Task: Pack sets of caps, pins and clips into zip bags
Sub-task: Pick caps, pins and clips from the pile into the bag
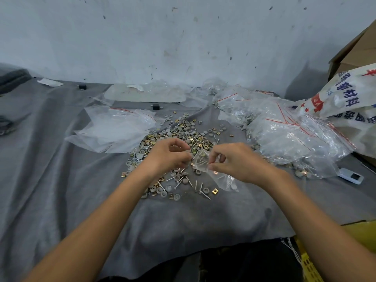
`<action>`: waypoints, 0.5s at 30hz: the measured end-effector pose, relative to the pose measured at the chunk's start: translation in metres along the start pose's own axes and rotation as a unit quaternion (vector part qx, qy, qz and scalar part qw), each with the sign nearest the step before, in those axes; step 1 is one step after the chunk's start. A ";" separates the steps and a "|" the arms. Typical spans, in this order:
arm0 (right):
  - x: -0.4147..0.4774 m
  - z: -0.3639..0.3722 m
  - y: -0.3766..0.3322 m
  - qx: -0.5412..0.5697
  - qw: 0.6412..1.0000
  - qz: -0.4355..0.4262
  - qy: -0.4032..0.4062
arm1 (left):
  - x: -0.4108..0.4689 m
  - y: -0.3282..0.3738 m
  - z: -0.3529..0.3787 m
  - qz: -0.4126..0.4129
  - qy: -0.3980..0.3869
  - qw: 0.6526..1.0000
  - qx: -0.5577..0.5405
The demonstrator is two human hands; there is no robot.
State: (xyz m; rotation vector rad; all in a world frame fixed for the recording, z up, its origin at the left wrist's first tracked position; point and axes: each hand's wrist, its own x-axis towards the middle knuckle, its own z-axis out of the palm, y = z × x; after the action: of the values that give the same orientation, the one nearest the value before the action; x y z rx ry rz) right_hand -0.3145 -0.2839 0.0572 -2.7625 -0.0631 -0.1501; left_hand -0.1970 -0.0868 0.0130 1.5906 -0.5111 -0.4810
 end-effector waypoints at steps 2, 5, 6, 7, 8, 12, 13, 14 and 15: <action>0.001 0.000 -0.002 0.008 1.000 -0.004 0.006 | -0.002 0.008 0.006 0.009 -0.012 1.000 -0.011; 0.002 0.000 -0.002 0.035 0.999 -0.001 0.015 | -0.005 0.018 0.013 0.028 -0.024 0.999 0.000; 0.002 -0.001 -0.002 0.044 0.999 -0.001 0.018 | -0.006 0.021 0.014 0.035 -0.026 0.999 0.007; 0.002 -0.001 -0.001 0.053 0.998 -0.002 0.021 | -0.007 0.023 0.015 0.041 -0.029 0.999 0.016; 0.002 -0.002 -0.001 0.064 0.998 -0.002 0.024 | -0.009 0.026 0.016 0.045 -0.032 0.998 0.028; 0.000 -0.003 0.000 0.081 0.996 0.001 0.030 | -0.011 0.030 0.018 0.059 -0.046 0.995 0.064; 0.000 -0.003 0.000 0.083 0.996 0.000 0.031 | -0.011 0.030 0.019 0.064 -0.045 0.995 0.068; 0.000 -0.003 0.000 0.083 0.996 -0.001 0.032 | -0.011 0.030 0.018 0.070 -0.040 0.994 0.073; 0.000 -0.003 0.000 0.082 0.996 -0.003 0.031 | -0.010 0.030 0.018 0.077 -0.033 0.993 0.079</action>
State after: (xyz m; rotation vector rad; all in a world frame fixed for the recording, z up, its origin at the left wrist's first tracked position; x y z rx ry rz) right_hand -0.3150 -0.2850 0.0604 -2.5916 -0.0635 -0.2225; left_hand -0.2172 -0.0977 0.0417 1.6750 -0.7328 -0.3842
